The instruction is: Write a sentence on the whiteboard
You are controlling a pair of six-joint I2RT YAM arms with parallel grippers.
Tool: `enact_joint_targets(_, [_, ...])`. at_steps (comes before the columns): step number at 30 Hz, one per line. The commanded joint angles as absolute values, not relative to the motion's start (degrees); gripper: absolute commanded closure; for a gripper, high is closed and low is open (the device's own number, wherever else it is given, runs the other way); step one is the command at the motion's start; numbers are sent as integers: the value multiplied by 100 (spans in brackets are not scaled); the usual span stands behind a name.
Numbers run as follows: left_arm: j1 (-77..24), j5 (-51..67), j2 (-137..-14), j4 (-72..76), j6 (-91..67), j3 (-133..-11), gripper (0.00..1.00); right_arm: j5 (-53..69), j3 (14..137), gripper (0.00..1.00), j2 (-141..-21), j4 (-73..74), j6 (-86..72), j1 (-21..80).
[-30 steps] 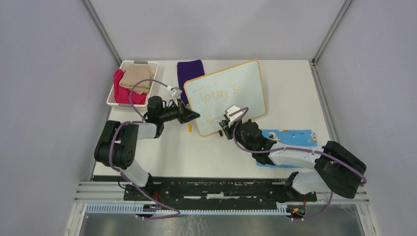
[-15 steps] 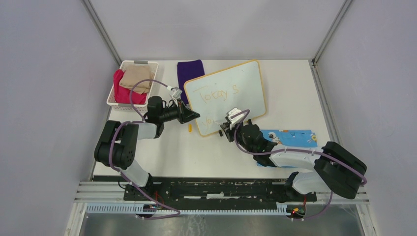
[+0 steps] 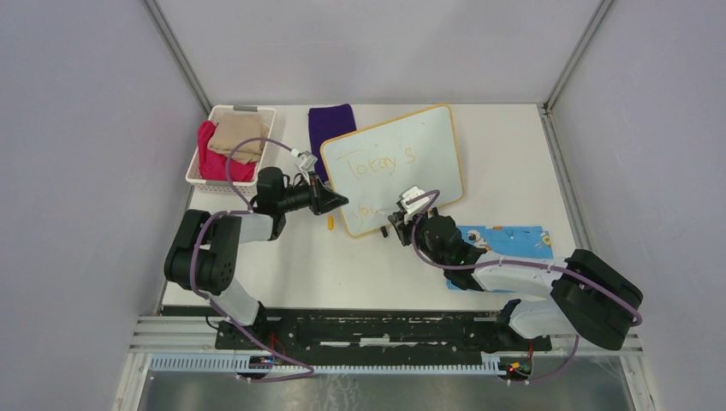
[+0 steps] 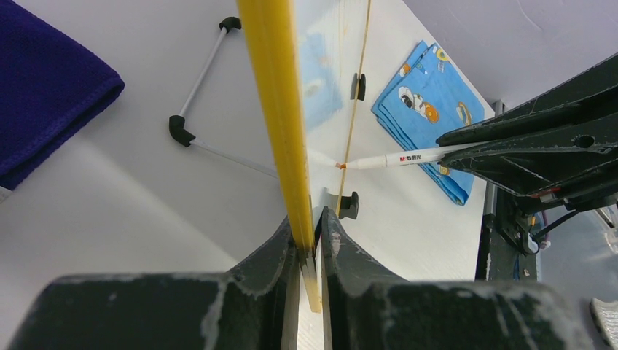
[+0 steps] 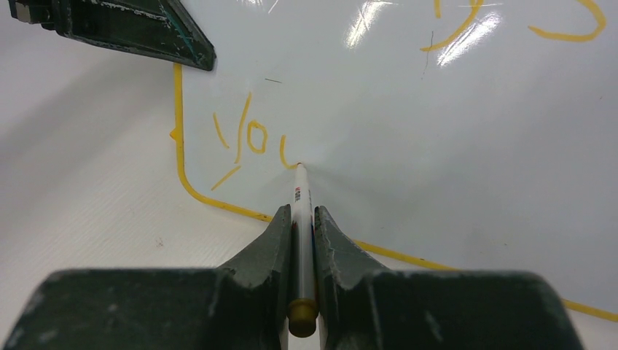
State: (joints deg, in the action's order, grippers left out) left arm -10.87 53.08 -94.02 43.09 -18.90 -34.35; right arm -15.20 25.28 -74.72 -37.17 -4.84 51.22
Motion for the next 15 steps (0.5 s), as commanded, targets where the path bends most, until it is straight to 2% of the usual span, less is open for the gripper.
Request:
enact_joint_targets(1, [-1169,4755,-9616,3692,-1199,-3427,98,-1740,2873,100,-7458,-3768,-388,4979])
enact_joint_targets(15, [-1178,4747,-9622,3672,-1178,-3436,98,-1646,3056,100,-7559,-3737,-349,4947])
